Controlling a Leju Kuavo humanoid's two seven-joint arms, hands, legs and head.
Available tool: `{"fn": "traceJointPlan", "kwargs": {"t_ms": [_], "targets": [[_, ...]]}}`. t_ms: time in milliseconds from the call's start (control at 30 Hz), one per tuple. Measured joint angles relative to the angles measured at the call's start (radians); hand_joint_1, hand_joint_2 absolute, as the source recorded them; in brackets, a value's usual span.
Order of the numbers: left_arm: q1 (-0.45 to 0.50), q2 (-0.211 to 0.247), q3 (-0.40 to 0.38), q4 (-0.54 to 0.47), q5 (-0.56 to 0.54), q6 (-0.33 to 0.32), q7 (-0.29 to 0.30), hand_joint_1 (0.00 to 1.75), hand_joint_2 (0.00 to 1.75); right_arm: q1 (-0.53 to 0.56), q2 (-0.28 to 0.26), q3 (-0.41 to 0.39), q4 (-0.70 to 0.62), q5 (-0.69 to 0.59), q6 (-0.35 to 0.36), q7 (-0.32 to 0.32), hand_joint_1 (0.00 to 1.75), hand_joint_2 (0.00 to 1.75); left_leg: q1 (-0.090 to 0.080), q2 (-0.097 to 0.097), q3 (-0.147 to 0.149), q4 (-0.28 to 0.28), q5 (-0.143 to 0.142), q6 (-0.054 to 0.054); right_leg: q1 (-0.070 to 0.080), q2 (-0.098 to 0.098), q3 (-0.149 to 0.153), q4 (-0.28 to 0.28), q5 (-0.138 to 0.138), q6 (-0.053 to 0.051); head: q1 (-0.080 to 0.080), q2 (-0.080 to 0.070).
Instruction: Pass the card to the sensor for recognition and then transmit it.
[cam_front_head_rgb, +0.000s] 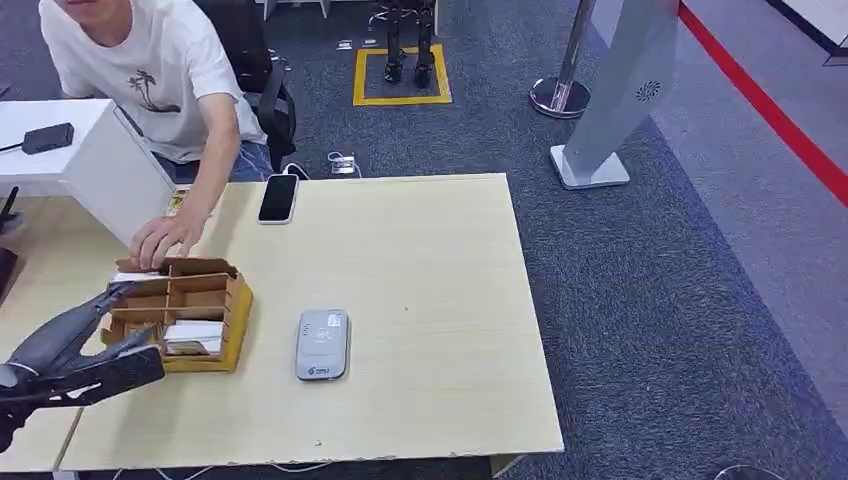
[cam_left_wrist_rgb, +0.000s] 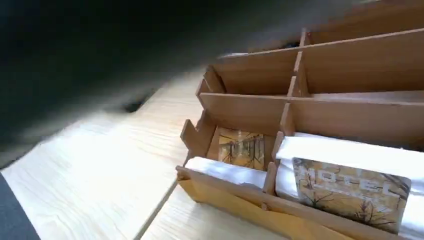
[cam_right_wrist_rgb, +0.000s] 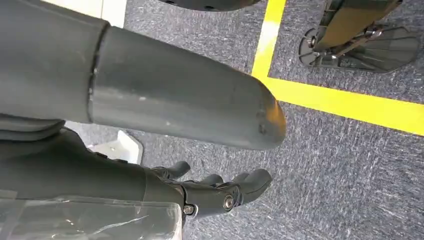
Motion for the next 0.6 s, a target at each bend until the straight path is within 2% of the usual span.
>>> {"fn": "traceJointPlan", "kwargs": {"t_ms": [367,600], "targets": [[-0.017,0.042,0.011,0.0,0.018,-0.057,0.015,0.0,1.75,-0.001,0.0,0.0,0.0,0.0,-0.003,0.0,0.0,0.0,0.0,0.0,0.0,0.0,0.0,0.0,0.0,0.0,0.0,0.0,0.0,0.0,0.0,0.0],[-0.128,0.064,-0.003,0.016,0.045,-0.15,0.021,0.0,1.75,-0.006,0.0,0.0,0.0,-0.015,-0.008,-0.001,0.0,0.0,0.0,0.0,0.0,0.0,0.0,0.0,0.0,0.0,0.0,0.0,0.0,0.0,0.0,0.0]]}}
